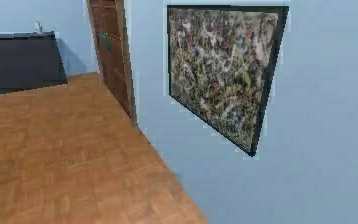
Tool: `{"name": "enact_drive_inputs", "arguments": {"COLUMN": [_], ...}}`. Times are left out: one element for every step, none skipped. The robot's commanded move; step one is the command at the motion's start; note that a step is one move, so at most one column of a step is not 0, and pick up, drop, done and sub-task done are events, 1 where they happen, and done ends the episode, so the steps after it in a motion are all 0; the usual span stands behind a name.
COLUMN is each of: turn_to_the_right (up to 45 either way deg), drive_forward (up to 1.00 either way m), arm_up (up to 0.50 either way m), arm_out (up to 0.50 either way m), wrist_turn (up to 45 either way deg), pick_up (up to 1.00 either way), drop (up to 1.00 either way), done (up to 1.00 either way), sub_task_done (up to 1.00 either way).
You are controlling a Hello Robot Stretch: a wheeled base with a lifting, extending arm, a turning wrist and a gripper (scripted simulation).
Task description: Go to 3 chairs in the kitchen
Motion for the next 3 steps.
{"name": "enact_drive_inputs", "arguments": {"turn_to_the_right": [-45.0, -45.0, -3.0], "drive_forward": [0.0, 0.0, 0.0], "arm_up": [0.0, 0.0, 0.0], "arm_out": [0.0, 0.0, 0.0], "wrist_turn": [0.0, 0.0, 0.0], "pick_up": [0.0, 0.0, 0.0], "drop": [0.0, 0.0, 0.0], "done": [0.0, 0.0, 0.0], "sub_task_done": [0.0, 0.0, 0.0]}}
